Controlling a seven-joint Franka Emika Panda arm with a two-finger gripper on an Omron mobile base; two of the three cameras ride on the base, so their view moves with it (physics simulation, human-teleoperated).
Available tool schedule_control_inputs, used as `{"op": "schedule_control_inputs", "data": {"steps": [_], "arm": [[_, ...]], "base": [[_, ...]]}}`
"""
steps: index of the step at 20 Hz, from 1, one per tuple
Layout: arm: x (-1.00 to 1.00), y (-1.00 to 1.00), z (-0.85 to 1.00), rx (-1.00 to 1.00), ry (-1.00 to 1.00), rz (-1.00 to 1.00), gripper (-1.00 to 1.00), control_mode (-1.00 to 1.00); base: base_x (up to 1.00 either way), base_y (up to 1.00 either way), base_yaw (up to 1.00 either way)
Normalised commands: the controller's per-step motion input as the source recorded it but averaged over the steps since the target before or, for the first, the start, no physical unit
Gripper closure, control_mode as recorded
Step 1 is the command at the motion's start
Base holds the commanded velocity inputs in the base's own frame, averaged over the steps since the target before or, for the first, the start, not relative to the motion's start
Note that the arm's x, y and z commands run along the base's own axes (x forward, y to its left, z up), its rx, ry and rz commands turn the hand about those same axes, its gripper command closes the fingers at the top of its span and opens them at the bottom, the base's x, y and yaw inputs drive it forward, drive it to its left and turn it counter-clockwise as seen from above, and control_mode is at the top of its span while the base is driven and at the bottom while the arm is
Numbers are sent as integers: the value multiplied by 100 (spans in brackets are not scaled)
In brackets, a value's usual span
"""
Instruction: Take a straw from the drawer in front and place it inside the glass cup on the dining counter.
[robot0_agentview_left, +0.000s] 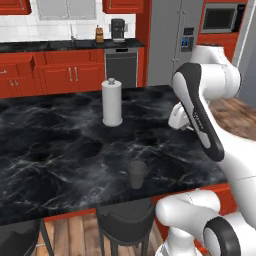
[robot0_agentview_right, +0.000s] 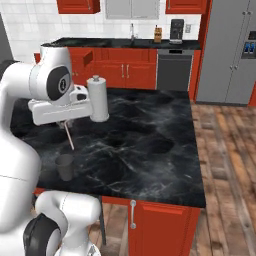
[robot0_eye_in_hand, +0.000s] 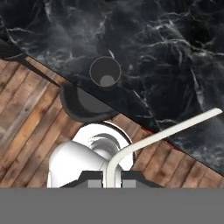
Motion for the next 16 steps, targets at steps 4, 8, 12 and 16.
{"op": "schedule_control_inputs", "data": {"steps": [4,8,12,16], "arm": [[19,0,23,22,2,32,100,-100],[0,1,54,27,-2,23,100,-100],[-10,2,44,36,0,21,100,-100],[-4,15,20,40,0,17,100,-100]], "base": [[0,0,0],[0,0,0],[0,0,0],[0,0,0]]}}
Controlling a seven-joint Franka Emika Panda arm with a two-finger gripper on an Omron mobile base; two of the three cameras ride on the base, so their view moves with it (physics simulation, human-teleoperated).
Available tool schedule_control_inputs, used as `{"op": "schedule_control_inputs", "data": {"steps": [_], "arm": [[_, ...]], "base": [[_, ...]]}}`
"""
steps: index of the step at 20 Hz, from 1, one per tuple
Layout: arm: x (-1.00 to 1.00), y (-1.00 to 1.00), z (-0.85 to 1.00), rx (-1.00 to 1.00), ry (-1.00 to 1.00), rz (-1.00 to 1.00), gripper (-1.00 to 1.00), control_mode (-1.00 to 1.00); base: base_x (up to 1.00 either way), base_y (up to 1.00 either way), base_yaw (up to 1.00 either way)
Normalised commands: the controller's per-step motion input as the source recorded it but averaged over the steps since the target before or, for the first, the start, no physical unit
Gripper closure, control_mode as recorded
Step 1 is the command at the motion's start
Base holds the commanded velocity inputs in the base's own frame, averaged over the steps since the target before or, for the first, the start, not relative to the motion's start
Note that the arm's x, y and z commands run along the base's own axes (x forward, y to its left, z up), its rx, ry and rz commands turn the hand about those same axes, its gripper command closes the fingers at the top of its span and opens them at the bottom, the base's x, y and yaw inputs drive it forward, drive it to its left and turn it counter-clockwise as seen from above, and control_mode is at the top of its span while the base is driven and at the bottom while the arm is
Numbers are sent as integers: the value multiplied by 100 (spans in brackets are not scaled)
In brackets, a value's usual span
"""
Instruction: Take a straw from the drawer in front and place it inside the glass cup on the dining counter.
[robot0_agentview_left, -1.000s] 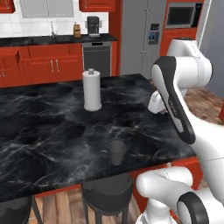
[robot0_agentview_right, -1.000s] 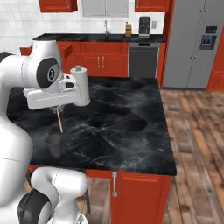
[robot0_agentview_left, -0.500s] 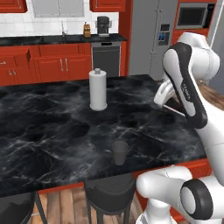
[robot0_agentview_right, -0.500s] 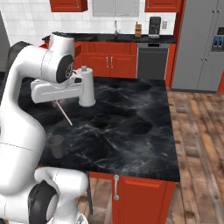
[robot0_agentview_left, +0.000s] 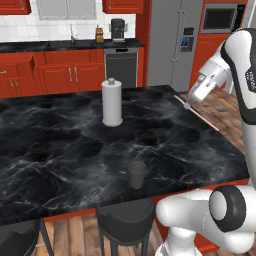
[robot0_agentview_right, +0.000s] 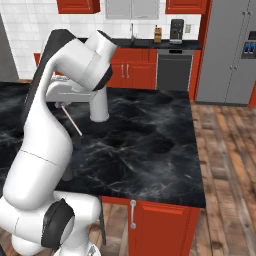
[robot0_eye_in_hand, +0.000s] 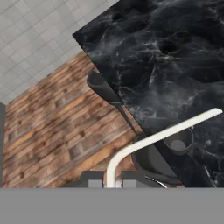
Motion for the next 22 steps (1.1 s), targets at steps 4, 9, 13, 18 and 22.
{"op": "schedule_control_inputs", "data": {"steps": [4,9,13,18,22], "arm": [[0,21,1,46,1,14,100,-100],[-10,25,0,42,0,13,100,-100],[-2,43,-9,32,0,12,100,-100],[-3,40,-5,32,0,11,100,-100],[-8,18,-4,29,0,13,100,-100]], "base": [[0,0,0],[0,0,0],[0,0,0],[0,0,0],[0,0,0]]}}
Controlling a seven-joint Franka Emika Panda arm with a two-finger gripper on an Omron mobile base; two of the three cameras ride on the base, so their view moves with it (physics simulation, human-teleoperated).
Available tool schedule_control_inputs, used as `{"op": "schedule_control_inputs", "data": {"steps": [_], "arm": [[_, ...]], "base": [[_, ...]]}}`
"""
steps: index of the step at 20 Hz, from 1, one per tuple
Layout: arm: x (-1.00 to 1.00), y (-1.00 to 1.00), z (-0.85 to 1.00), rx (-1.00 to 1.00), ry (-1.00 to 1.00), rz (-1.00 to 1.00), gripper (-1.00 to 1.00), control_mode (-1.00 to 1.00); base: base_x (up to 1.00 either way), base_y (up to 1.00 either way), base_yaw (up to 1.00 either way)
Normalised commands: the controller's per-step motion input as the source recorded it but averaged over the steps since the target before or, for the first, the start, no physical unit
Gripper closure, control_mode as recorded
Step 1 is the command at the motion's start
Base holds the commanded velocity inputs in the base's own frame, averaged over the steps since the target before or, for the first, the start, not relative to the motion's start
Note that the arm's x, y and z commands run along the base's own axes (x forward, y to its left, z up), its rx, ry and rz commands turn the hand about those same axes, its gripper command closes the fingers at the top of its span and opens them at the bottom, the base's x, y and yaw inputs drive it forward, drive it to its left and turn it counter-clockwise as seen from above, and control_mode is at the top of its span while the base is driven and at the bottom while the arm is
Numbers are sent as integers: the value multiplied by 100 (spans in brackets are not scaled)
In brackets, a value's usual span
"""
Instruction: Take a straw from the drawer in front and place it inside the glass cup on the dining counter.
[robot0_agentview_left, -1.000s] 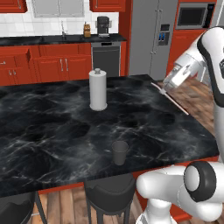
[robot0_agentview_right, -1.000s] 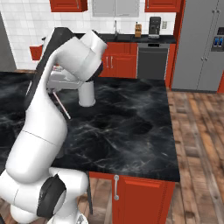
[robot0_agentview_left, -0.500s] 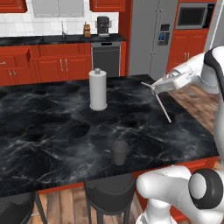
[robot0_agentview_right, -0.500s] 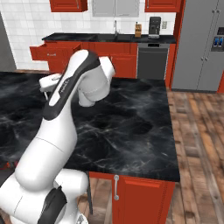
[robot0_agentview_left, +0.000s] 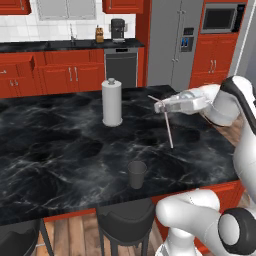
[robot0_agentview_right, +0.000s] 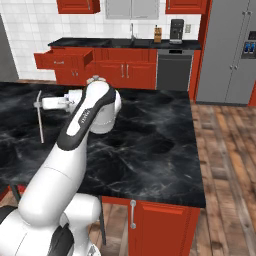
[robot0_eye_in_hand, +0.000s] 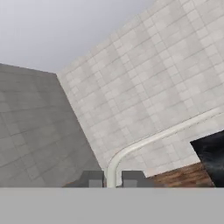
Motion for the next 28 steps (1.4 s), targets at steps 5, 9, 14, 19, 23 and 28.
{"op": "schedule_control_inputs", "data": {"steps": [5,9,14,19,23,28], "arm": [[-2,0,-13,26,0,14,100,-100],[0,0,-22,21,0,15,100,-100],[4,0,-26,14,0,14,100,-100],[3,-1,-10,1,0,9,100,-100],[9,-3,-1,0,-1,7,100,-100],[9,-4,-1,0,-10,6,100,-100]], "base": [[0,0,0],[0,0,0],[0,0,0],[0,0,0],[0,0,0],[0,0,0]]}}
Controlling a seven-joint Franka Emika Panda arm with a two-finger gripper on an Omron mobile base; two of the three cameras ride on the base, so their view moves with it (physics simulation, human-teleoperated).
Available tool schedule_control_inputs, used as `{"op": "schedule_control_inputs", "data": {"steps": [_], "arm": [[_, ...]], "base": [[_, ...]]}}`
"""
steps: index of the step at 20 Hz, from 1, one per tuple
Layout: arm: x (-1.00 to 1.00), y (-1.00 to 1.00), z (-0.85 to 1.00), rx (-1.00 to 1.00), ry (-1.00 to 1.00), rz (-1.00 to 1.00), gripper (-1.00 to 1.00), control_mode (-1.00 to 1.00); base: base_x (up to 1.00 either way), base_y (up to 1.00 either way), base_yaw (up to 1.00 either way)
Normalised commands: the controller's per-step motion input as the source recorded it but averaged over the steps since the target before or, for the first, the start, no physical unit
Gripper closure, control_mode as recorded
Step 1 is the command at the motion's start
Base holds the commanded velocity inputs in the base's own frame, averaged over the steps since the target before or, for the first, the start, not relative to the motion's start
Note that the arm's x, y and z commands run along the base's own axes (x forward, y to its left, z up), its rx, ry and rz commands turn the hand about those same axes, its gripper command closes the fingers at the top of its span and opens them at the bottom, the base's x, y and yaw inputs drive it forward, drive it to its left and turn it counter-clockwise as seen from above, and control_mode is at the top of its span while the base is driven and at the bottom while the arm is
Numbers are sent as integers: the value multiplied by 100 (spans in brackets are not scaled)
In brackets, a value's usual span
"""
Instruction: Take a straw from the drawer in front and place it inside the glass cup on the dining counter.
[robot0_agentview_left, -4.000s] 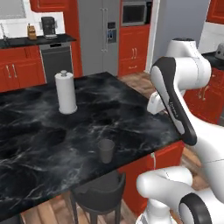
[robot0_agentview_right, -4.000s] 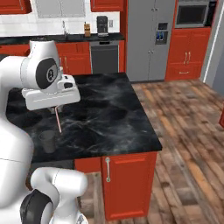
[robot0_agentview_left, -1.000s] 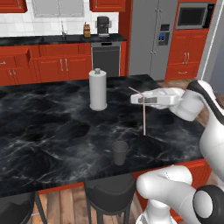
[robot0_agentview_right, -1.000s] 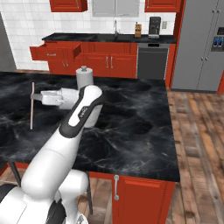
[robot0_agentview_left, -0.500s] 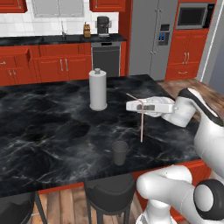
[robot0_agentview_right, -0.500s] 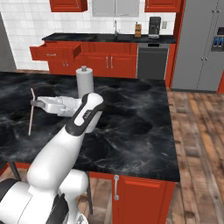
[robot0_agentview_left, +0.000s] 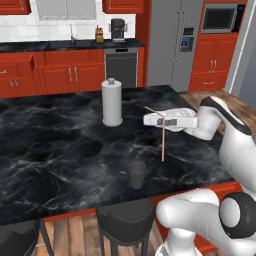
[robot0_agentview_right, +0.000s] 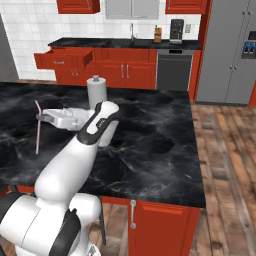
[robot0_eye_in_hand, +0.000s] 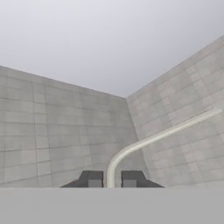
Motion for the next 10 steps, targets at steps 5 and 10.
{"op": "schedule_control_inputs", "data": {"steps": [5,10], "arm": [[16,0,-12,-2,-26,4,100,-100],[28,0,-21,0,-23,1,100,-100]], "base": [[0,0,0],[0,0,0]]}}
